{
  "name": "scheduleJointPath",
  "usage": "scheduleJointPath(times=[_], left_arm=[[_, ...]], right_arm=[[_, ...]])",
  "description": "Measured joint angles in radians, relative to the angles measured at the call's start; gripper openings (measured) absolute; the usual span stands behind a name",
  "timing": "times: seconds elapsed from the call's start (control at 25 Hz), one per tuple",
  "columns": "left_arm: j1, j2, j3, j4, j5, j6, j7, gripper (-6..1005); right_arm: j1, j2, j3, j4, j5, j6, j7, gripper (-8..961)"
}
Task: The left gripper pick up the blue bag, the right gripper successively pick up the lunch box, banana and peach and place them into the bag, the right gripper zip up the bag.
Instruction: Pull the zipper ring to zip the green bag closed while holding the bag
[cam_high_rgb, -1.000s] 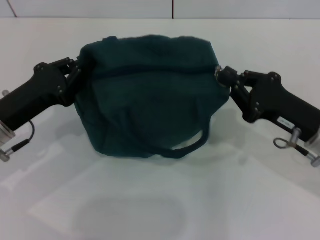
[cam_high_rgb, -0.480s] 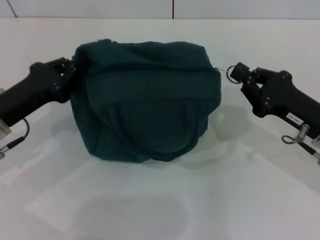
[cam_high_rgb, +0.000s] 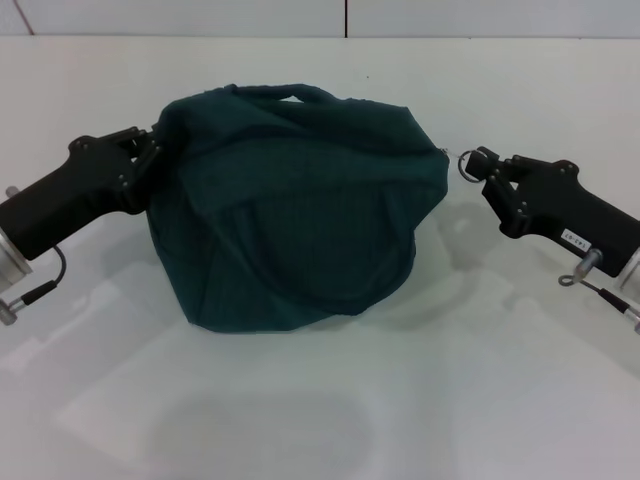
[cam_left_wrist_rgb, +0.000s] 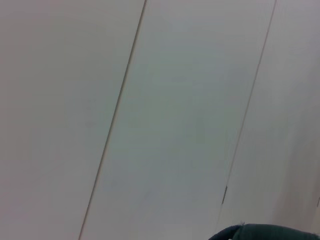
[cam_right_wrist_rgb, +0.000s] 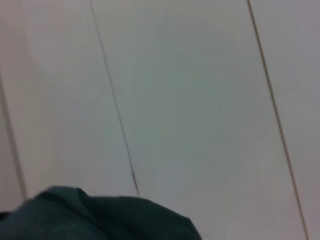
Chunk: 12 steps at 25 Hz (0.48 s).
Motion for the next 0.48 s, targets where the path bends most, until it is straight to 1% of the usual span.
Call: scheduleJointPath(times=[0.12,0.28,0.36,0.48], left_arm=[[0.002,0.000,-0.001,0.000,0.000,0.000,0.000,48],[0.006,-0.001,-0.001,0.000,0.000,0.002,-0.001,49],[0.006,-0.001,-0.001,0.000,0.000,0.004,-0.002,49],[0.005,-0.004,-0.003,0.004,-0.005,0.020,-0.024,49]], right_arm=[[0.008,0.001,0.000,0.004,0.000,0.044,0.004,18],[0.008,0.002,-0.001,0.004,0.001,0.069,0.005,18],[0.008,0.003,-0.004,0.004,0.001,0.071,0.006,18],[0.004,0.003,-0.008,0.005,0.000,0.036,0.006,18]])
